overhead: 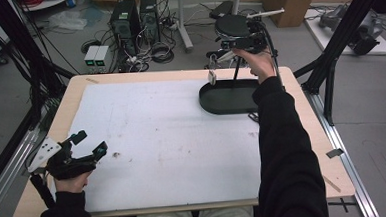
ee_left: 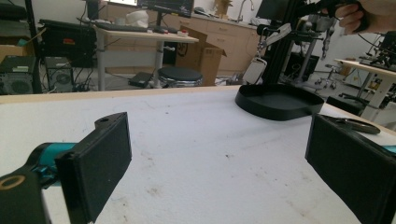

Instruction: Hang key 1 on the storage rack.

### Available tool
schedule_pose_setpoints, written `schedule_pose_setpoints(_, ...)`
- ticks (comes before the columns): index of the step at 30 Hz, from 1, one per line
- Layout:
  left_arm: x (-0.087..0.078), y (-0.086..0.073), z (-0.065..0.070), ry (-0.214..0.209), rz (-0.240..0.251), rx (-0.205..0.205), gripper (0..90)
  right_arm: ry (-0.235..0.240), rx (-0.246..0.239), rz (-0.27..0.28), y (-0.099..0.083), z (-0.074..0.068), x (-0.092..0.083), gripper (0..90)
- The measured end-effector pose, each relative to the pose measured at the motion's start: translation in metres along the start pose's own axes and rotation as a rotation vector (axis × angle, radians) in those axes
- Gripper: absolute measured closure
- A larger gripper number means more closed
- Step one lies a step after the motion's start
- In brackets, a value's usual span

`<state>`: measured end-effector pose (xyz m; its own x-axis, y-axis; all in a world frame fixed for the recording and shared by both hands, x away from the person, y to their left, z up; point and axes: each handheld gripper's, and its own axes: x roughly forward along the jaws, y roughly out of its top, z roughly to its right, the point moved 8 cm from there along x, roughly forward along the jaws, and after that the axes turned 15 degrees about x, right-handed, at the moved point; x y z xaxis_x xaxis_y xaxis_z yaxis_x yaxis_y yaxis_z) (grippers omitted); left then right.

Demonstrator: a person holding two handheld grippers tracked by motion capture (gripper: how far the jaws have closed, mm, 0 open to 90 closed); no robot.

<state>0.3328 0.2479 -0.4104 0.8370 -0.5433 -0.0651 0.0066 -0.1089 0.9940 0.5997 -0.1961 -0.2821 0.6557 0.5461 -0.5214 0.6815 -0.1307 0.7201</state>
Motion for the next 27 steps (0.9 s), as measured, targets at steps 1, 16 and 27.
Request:
schedule_pose_setpoints(1, 0.000, 0.000, 0.000, 0.000, -0.001, 0.000, 7.4, 0.000, -0.004, 0.000, 0.000, 0.000, -0.002, 0.7)
schedule_pose_setpoints(16, 0.001, 0.000, 0.001, 0.004, -0.002, 0.000, 7.4, -0.031, -0.076, -0.075, -0.032, 0.010, -0.028, 0.7)
schedule_pose_setpoints(27, 0.000, 0.000, 0.002, 0.005, -0.007, 0.008, 7.4, -0.098, -0.133, -0.165, -0.076, 0.038, -0.056, 0.7)
